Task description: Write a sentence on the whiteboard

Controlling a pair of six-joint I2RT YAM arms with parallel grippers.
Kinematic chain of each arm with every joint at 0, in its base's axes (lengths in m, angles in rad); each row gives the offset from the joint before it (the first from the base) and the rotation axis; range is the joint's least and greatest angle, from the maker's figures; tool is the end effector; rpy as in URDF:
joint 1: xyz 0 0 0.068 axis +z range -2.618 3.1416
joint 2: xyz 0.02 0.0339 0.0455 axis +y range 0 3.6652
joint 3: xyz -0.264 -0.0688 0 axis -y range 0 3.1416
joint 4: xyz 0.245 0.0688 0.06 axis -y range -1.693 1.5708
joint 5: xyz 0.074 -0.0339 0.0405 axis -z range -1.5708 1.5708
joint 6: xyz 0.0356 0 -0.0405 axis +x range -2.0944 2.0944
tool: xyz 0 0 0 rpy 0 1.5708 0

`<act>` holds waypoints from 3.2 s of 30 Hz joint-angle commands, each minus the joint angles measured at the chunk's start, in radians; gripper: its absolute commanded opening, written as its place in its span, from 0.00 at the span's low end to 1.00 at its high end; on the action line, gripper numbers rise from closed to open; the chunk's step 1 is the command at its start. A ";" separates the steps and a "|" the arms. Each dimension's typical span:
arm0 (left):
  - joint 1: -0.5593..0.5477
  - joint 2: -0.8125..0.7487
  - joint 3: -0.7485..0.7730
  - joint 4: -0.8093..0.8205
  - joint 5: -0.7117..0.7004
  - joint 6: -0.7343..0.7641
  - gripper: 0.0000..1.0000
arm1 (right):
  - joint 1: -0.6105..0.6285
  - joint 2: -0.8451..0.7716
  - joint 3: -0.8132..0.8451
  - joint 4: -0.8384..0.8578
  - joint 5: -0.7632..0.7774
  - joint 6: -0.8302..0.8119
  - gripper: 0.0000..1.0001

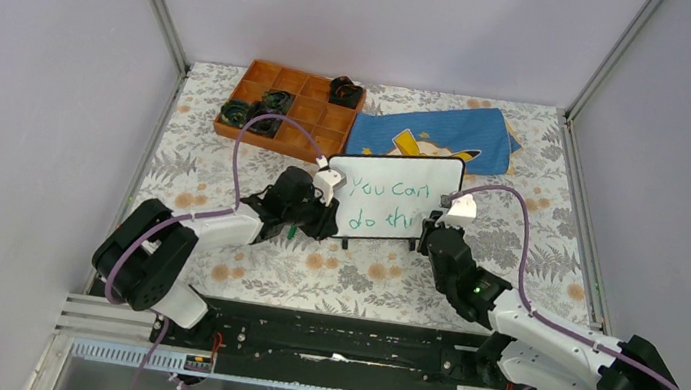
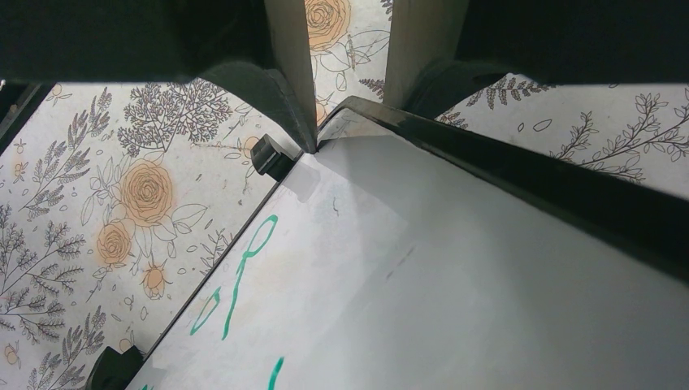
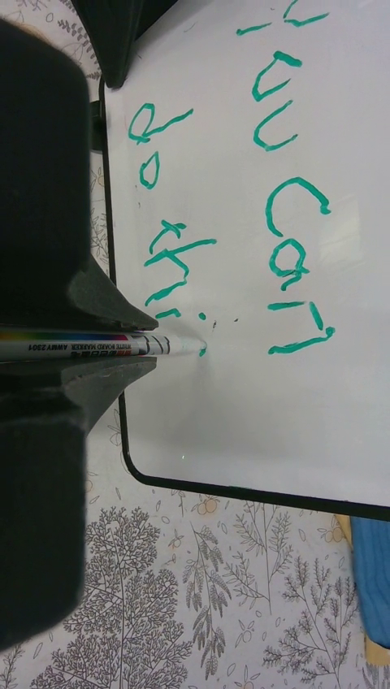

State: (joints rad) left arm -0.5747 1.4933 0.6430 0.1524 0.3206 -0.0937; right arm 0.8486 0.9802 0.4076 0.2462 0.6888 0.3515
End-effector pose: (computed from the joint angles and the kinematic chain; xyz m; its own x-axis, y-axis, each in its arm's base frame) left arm 0.2364 -0.1664 0.1629 -0.6042 0.2855 -0.7439 0.6649 0.6951 -0.2733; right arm 0.1542 0.1408 0.2179 -0.2614 0.1054 -0.9595 -0.0972 0.9861 0.1348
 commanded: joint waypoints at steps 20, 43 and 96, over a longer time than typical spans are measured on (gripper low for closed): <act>-0.011 0.005 0.010 -0.014 -0.017 0.025 0.40 | -0.010 -0.006 0.008 0.003 -0.067 0.028 0.00; -0.011 0.006 0.010 -0.014 -0.017 0.025 0.40 | -0.010 -0.020 -0.003 -0.076 0.023 0.051 0.00; -0.016 -0.010 0.005 -0.014 -0.029 0.023 0.40 | -0.009 -0.429 0.016 -0.433 -0.051 0.132 0.00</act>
State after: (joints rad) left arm -0.5793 1.4933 0.6430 0.1520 0.3103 -0.0937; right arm 0.8478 0.6281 0.3874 -0.0673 0.5442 0.4431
